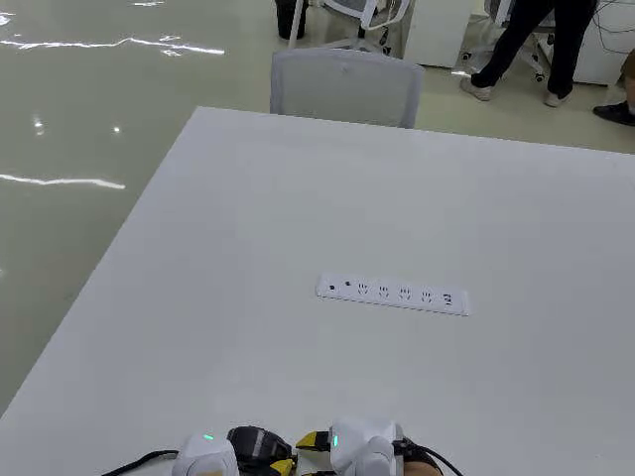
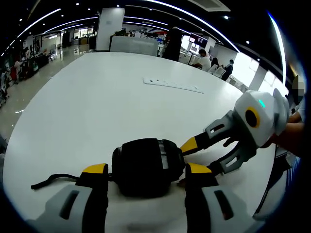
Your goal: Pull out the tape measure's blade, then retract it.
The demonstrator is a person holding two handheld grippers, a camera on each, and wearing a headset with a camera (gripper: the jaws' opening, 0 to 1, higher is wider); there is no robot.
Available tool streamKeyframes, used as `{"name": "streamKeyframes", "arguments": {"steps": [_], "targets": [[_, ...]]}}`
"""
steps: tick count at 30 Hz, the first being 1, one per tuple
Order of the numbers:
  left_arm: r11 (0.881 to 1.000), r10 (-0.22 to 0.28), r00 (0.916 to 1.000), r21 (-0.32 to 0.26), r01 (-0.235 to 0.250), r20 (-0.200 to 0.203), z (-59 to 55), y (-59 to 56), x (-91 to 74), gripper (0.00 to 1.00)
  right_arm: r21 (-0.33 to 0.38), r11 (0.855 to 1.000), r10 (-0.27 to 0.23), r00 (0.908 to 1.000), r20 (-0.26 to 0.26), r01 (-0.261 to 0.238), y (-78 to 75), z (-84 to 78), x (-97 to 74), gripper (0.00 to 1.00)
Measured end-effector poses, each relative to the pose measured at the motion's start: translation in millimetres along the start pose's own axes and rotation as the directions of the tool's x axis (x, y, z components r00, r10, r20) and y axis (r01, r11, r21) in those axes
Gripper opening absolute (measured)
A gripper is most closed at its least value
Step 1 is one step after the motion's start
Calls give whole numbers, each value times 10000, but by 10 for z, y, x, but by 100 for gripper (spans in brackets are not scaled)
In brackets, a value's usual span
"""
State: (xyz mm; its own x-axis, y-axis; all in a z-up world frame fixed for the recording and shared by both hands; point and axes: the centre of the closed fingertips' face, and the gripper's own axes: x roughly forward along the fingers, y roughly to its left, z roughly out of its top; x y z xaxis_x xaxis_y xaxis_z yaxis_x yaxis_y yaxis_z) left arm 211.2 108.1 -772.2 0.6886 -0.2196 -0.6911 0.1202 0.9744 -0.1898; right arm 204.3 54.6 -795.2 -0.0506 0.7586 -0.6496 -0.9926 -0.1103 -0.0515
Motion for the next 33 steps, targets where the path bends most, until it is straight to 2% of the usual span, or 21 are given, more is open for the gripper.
{"name": "streamKeyframes", "arguments": {"steps": [4,6,8,15,18,23,27,31,33], "targets": [[10000,16,10000,81,-17,89,-42,67,-54,61,428,9990,-74,9997,-218,84,34,-15,-42,32],[9999,-7,9999,140,5,112,-32,66,-95,61,354,9992,-194,9997,-150,200,52,-2,-72,32],[9998,-69,9999,173,66,147,-32,125,-117,63,545,9981,-285,9995,-147,293,62,1,-95,33],[9971,-533,9981,556,516,294,-29,42,-254,70,1080,9907,-791,9960,-409,831,98,7,-222,41],[9929,-802,9965,899,778,228,-64,21,-295,72,1204,9868,-1041,9939,-375,1079,140,76,-313,44],[9827,-1156,9933,1453,1145,-4,-130,-49,-390,73,1703,9726,-1534,9874,-400,1580,202,140,-473,49],[9724,-1305,9913,1934,1308,-141,-173,-36,-459,74,2053,9575,-1991,9792,-384,2027,201,96,-576,53],[9607,-1586,9871,2274,1593,-218,-217,-12,-527,74,2357,9411,-2417,9698,-328,2425,235,130,-707,55],[9593,-1718,9849,2238,1722,-218,-231,7,-547,75,2439,9338,-2618,9646,-334,2618,239,123,-755,57]]}}
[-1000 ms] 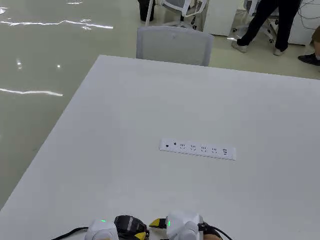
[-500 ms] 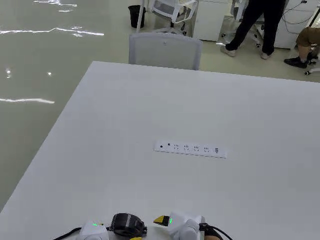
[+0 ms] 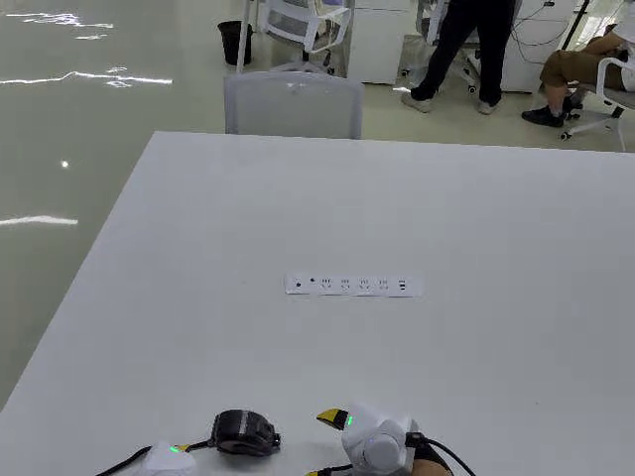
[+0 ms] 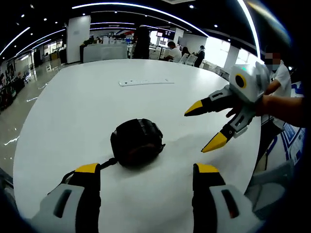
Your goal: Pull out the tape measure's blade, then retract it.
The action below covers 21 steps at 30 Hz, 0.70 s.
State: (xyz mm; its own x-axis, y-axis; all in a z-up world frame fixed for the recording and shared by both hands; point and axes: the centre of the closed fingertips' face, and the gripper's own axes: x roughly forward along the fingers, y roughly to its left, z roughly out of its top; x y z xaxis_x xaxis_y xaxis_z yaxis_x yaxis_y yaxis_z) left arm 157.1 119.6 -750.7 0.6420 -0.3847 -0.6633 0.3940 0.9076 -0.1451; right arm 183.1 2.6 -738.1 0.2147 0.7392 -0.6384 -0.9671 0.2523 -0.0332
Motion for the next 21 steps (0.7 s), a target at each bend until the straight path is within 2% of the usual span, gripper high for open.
{"name": "streamKeyframes", "arguments": {"steps": [2,4,6,7,13,17,21], "targets": [[10000,-55,10000,68,55,43,-13,-3,-23,76,241,9995,-218,9997,131,215,-8,-9,-59,58],[9996,-119,9999,248,117,67,9,-59,-41,77,340,9987,-379,9992,160,374,4,-24,-121,60],[9990,-43,9996,443,55,-273,-29,-38,-53,78,500,9970,-598,9981,163,589,8,-55,-183,62],[9988,-70,9995,493,84,-295,-31,-39,-57,77,588,9961,-677,9975,197,664,13,-58,-209,62],[9957,-277,9994,879,294,-211,-23,-95,-146,78,963,9875,-1284,9911,347,1246,17,-130,-419,67],[9939,-441,9989,1008,453,-140,-39,-84,-198,80,1092,9826,-1548,9874,342,1503,45,-172,-536,70],[9897,-669,9977,1262,677,-103,-50,-138,-277,83,1284,9772,-1758,9836,411,1693,95,-204,-652,74]]}}
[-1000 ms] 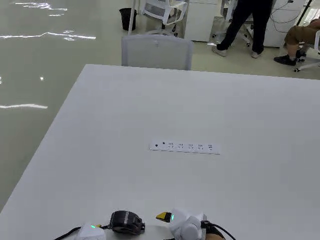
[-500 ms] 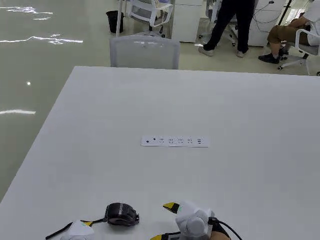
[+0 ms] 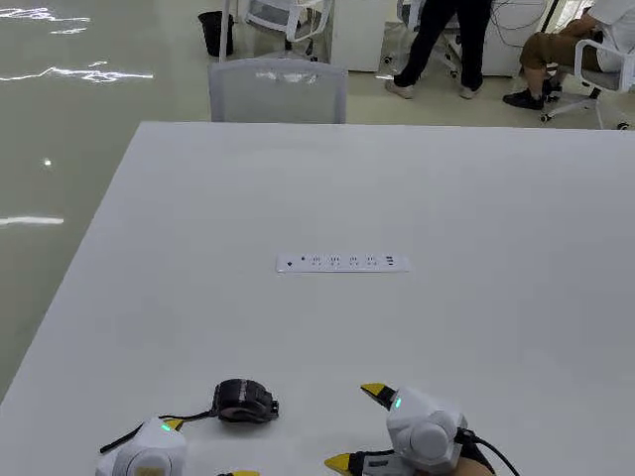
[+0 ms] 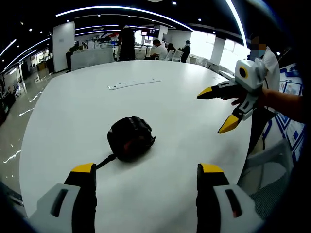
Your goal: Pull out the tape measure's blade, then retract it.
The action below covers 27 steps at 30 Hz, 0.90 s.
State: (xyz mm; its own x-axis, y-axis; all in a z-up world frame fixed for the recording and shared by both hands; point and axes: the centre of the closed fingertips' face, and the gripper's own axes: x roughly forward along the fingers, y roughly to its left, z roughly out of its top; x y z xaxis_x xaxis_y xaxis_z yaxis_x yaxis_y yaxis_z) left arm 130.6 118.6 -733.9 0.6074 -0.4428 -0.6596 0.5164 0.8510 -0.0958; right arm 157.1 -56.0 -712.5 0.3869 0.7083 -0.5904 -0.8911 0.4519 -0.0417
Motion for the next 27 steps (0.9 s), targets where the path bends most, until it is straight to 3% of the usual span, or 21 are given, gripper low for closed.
{"name": "streamKeyframes", "arguments": {"steps": [12,14,18,27], "targets": [[9961,-402,9986,795,373,347,30,1,-177,90,628,9965,-560,9982,226,545,-16,-91,-215,86],[9958,-429,9983,826,396,389,76,-25,-213,92,650,9964,-563,9981,232,547,-7,-97,-231,87],[9933,-551,9978,1039,510,370,45,3,-227,96,732,9957,-571,9983,138,560,40,-114,-295,91],[9893,-751,9968,1272,710,271,91,-113,-357,99,943,9924,-819,9964,223,794,54,-183,-450,94]]}}
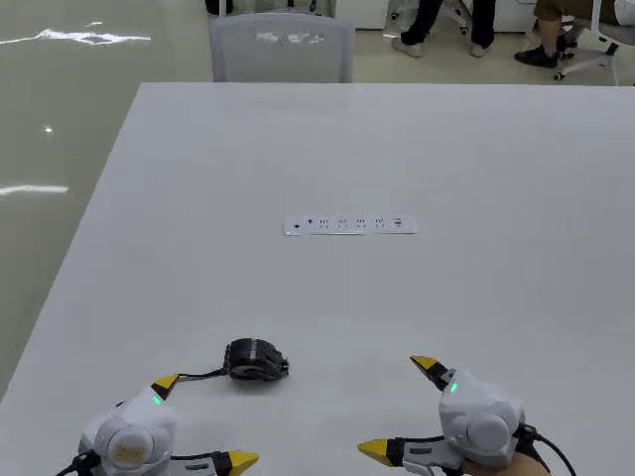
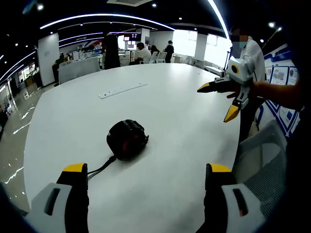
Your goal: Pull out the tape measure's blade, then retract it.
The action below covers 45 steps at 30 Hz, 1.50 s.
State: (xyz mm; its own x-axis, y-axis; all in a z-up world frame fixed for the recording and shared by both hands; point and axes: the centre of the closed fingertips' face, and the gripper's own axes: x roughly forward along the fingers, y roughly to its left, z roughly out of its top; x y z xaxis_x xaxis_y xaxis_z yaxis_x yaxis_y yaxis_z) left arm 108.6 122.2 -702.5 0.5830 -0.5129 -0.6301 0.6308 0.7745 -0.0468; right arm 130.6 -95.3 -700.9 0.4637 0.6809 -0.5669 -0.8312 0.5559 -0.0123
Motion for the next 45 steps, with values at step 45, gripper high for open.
{"name": "streamKeyframes", "arguments": {"steps": [45], "targets": [[9989,-59,9991,477,38,431,-15,36,-131,99,592,9965,-598,9982,16,596,-101,-162,-355,95]]}}
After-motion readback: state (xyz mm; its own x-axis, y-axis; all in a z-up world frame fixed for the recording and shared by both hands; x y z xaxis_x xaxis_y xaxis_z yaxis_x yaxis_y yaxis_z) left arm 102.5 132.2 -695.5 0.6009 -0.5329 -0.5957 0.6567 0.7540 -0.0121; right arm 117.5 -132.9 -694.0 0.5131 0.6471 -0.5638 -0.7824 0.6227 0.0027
